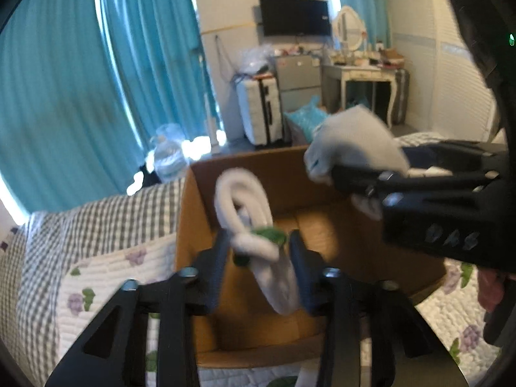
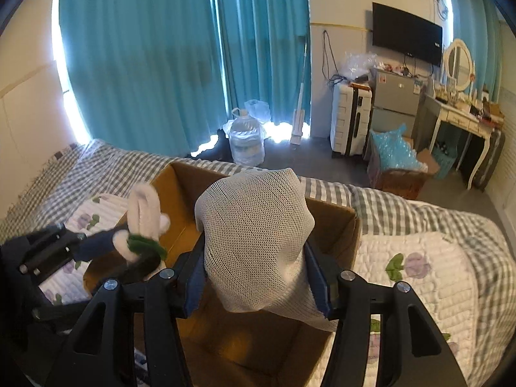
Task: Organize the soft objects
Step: 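Carry the figure and sock to the box and release both grippers inside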
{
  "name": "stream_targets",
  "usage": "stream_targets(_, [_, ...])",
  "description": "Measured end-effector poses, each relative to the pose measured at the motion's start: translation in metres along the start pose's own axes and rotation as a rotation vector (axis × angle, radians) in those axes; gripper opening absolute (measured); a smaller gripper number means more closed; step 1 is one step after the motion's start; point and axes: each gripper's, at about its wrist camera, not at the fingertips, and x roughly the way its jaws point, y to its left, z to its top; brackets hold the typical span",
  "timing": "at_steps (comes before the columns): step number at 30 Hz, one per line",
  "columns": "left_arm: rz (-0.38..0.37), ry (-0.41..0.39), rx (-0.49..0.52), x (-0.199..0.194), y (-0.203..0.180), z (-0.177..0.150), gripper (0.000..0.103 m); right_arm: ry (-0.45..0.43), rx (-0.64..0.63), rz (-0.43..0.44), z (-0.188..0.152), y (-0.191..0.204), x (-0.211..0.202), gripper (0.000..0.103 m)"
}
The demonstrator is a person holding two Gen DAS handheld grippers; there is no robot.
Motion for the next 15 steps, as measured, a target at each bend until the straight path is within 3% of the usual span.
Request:
stream_targets(1, [0.009,0.012,-0.003,0.004,0.0,0.0,0.068,-0.01,0.013,0.001,0.001,-0.002,0.0,0.061])
stream_targets(2, [0.021,0.021,-0.017,0.006,0.002,-0.002,0.074,-0.014,0.019,-0.004,0.001,-0.006,-0.002,0.073])
stream_targets(3, [0.028,0.023,-0.037,0.008,0.004,-0.002,0.075,-0.02,0.021,-0.018,0.003,-0.008,-0.003,0.088])
stream_targets(4, [0.029,0.02,-0.052,0.008,0.006,-0.001,0.075,-0.047,0.019,-0.043,0.004,-0.008,-0.008,0.091])
stream_targets(11, [0.039,-0.003,-0.117,-0.026,0.024,0.006,0.076,-0.104,0.038,-0.089,0.015,-0.01,-0.068,0.094])
stream_targets(15, [0.068,-0.063,-0.116,-0.072,0.025,0.018,0.088,-0.139,0.006,-0.123,0.022,-0.001,-0.121,0.097])
